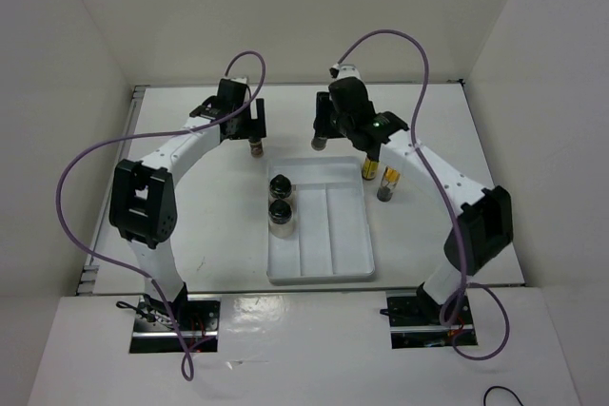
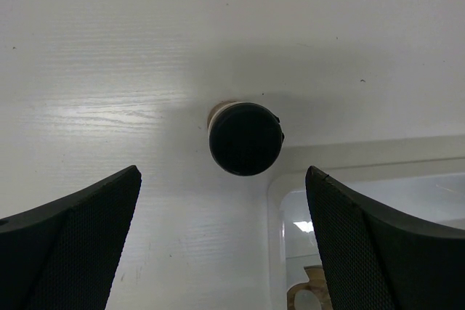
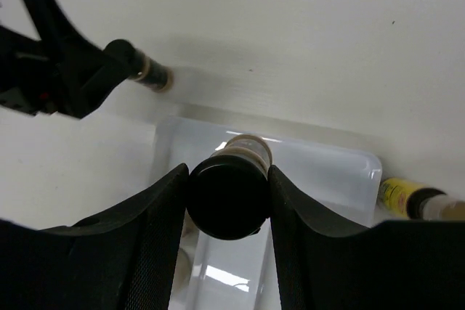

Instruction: Organize the condiment bottles

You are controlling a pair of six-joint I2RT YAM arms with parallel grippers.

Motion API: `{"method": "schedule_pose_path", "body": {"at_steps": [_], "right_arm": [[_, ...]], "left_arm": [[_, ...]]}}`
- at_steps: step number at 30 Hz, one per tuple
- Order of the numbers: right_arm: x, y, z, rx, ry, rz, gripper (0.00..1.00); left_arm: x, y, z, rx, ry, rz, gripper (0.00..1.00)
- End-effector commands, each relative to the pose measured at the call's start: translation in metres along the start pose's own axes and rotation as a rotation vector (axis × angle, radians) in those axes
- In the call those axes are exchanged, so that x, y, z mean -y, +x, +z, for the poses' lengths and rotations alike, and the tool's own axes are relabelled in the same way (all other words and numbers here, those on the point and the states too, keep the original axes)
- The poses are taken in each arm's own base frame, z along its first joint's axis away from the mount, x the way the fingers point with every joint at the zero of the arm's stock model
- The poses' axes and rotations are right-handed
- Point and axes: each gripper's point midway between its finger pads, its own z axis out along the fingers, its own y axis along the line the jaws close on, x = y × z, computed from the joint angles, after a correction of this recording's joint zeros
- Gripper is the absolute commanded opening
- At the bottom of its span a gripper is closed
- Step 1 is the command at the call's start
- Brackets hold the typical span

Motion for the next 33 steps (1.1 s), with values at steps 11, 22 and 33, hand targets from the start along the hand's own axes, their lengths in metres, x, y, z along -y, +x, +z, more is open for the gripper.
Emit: {"method": "schedule_pose_path", "body": {"at_steps": [11, 22, 33], "right_arm": [[-0.014, 0.084, -0.022, -0.137, -0.030, 0.010, 0.00], [-0.020, 0.123, -0.015, -0.197, -0.055, 0.020, 0.00], [-0.027, 0.129, -0.002, -0.182, -0.086, 0.038, 0.00]], "left_arm": [[0.005, -0.016, 0.015, 0.041, 0.011, 0.016, 1.00], [0.005, -0.013, 0.022, 0.024, 0.006, 0.018, 1.00], [0.004, -0.008, 0.027, 0.006, 0.000, 0.030, 1.00]]}}
